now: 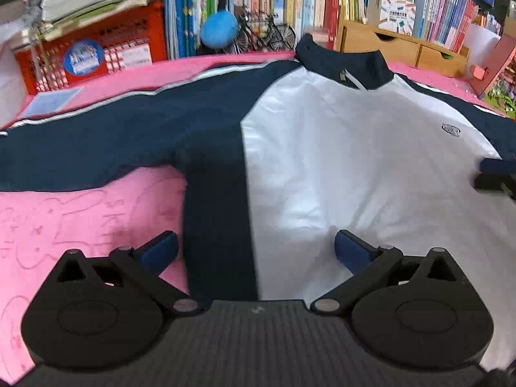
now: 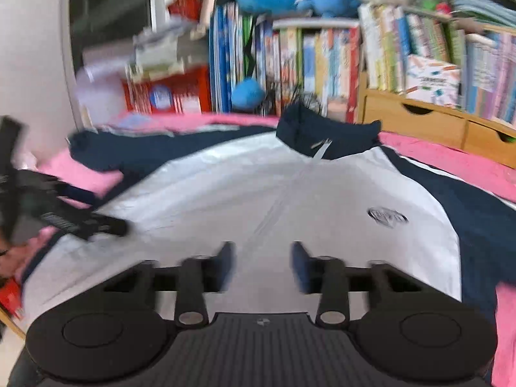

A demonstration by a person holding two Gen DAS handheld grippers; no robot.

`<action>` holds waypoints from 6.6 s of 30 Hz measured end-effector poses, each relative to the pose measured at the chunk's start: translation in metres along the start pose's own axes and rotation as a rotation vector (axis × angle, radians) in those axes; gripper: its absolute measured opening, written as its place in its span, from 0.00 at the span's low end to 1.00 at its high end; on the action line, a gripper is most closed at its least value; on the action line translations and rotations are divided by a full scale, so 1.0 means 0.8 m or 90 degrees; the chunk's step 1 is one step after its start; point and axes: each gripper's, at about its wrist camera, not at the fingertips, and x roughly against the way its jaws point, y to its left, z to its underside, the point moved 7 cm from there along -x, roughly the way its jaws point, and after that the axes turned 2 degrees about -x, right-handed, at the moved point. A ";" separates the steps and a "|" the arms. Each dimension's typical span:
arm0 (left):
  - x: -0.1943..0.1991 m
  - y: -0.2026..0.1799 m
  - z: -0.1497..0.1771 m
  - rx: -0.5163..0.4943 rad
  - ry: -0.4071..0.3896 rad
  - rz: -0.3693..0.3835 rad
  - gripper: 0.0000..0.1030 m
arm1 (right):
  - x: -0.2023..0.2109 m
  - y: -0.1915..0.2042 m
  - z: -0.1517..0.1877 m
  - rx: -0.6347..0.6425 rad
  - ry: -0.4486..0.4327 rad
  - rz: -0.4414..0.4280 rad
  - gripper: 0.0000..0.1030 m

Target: Fold clothes

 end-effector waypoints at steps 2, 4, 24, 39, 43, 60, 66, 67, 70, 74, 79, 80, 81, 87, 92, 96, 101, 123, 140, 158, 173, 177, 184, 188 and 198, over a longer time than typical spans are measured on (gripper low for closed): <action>0.004 -0.002 0.005 -0.006 -0.020 -0.005 1.00 | -0.040 0.002 -0.013 0.022 0.048 0.023 0.35; 0.003 -0.003 0.007 -0.006 -0.036 0.000 1.00 | -0.072 -0.002 -0.026 0.015 0.071 0.027 0.35; 0.000 0.008 0.016 -0.003 -0.067 0.013 1.00 | -0.247 -0.097 -0.160 -0.115 0.077 0.120 0.53; 0.028 -0.047 0.040 -0.045 -0.068 0.030 1.00 | 0.043 -0.077 -0.056 -0.022 -0.081 -0.069 1.00; 0.038 -0.069 0.049 -0.065 -0.068 0.035 1.00 | 0.087 -0.053 0.014 -0.001 -0.032 -0.117 1.00; 0.131 -0.068 0.088 -0.248 -0.073 0.050 1.00 | 0.162 0.026 0.198 0.560 0.068 0.036 1.00; 0.154 -0.143 0.099 -0.567 -0.203 0.137 1.00 | 0.135 0.122 0.154 0.723 -0.040 -0.123 1.00; 0.149 -0.152 0.105 -0.602 -0.195 0.166 1.00 | 0.126 0.136 0.154 0.735 -0.051 -0.140 0.98; 0.124 -0.170 0.119 -0.674 -0.153 0.230 0.99 | 0.102 0.169 0.157 0.763 -0.067 -0.189 0.94; 0.082 -0.163 0.128 -0.693 -0.093 0.249 0.91 | 0.081 0.174 0.169 0.772 -0.046 -0.216 0.91; 0.052 -0.138 0.133 -0.715 -0.104 0.207 1.00 | 0.080 0.130 0.163 0.697 -0.039 -0.171 0.92; 0.052 -0.135 0.134 -0.715 -0.108 0.204 1.00 | 0.081 0.115 0.160 0.676 -0.030 -0.160 0.93; 0.052 -0.133 0.134 -0.715 -0.112 0.201 1.00 | 0.082 0.099 0.159 0.651 -0.020 -0.154 0.93; 0.063 -0.114 0.133 -0.676 -0.109 0.194 1.00 | 0.109 0.015 0.183 0.578 0.018 -0.079 0.96; 0.077 -0.087 0.142 -0.651 -0.087 0.164 1.00 | 0.130 -0.049 0.218 0.526 0.067 -0.011 1.00; 0.096 -0.063 0.145 -0.558 -0.052 0.151 1.00 | 0.153 -0.078 0.223 0.454 0.099 0.024 0.97; 0.127 -0.027 0.113 -0.250 -0.006 0.169 1.00 | 0.203 -0.071 0.202 0.343 0.037 0.052 1.00; 0.175 -0.136 0.137 0.058 0.131 0.031 1.00 | 0.273 0.028 0.167 -0.141 0.010 0.022 1.00; 0.172 -0.139 0.139 0.051 0.125 0.009 1.00 | 0.262 0.028 0.170 -0.120 0.045 0.052 1.00; 0.163 -0.142 0.146 0.045 0.143 0.007 1.00 | 0.254 0.029 0.179 -0.113 0.071 0.049 1.00; 0.162 -0.146 0.148 0.039 0.148 0.008 1.00 | 0.251 0.028 0.182 -0.111 0.081 0.050 1.00; 0.161 -0.145 0.149 0.038 0.149 0.009 1.00 | 0.250 0.028 0.182 -0.108 0.084 0.050 1.00; 0.158 -0.145 0.139 0.023 0.144 0.004 1.00 | 0.248 0.026 0.180 -0.096 0.082 0.049 1.00; 0.149 -0.150 0.100 -0.006 0.114 0.010 1.00 | 0.258 -0.001 0.149 -0.102 -0.008 0.047 1.00; 0.071 -0.171 -0.007 -0.035 0.059 0.007 1.00 | 0.278 -0.405 0.097 -0.393 -0.235 0.342 1.00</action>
